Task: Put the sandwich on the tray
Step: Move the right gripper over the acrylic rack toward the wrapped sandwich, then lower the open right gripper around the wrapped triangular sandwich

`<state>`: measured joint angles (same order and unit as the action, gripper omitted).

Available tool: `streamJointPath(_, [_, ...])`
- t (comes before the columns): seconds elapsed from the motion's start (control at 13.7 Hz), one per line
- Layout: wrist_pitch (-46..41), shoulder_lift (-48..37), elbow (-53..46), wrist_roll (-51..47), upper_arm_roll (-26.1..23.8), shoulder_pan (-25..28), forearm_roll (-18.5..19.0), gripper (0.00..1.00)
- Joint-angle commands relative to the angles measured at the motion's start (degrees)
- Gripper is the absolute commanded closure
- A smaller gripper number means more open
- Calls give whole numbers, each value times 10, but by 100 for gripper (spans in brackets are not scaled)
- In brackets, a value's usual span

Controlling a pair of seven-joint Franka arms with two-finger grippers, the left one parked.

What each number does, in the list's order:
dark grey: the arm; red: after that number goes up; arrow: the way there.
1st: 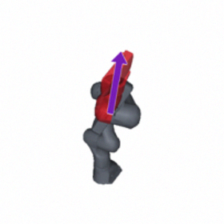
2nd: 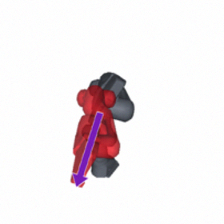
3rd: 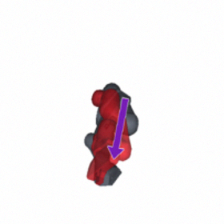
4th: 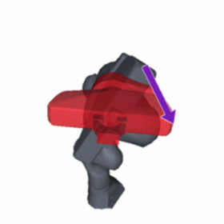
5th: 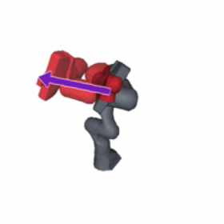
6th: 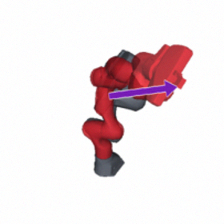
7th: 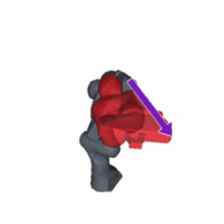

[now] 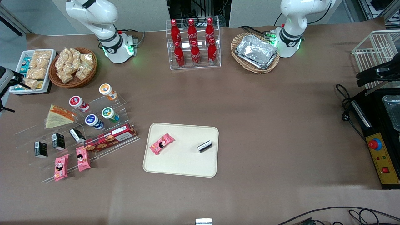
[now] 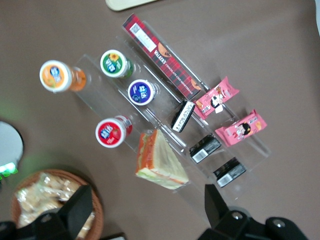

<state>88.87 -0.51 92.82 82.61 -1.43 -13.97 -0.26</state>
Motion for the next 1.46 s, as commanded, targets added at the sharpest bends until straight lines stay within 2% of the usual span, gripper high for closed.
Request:
streamJointPath(0.0, [31,-13,36,85,-3,-8,1,0])
streamJointPath(0.37, [161,-103,210,155,-1,-17,1,0])
streamJointPath(0.66, [188,-130,263,169,0,-18,1,0])
streamJointPath(0.95, [259,-161,352,198,1,-47,1,0])
streamJointPath(1.39, [344,-160,415,206,3,-61,0,0])
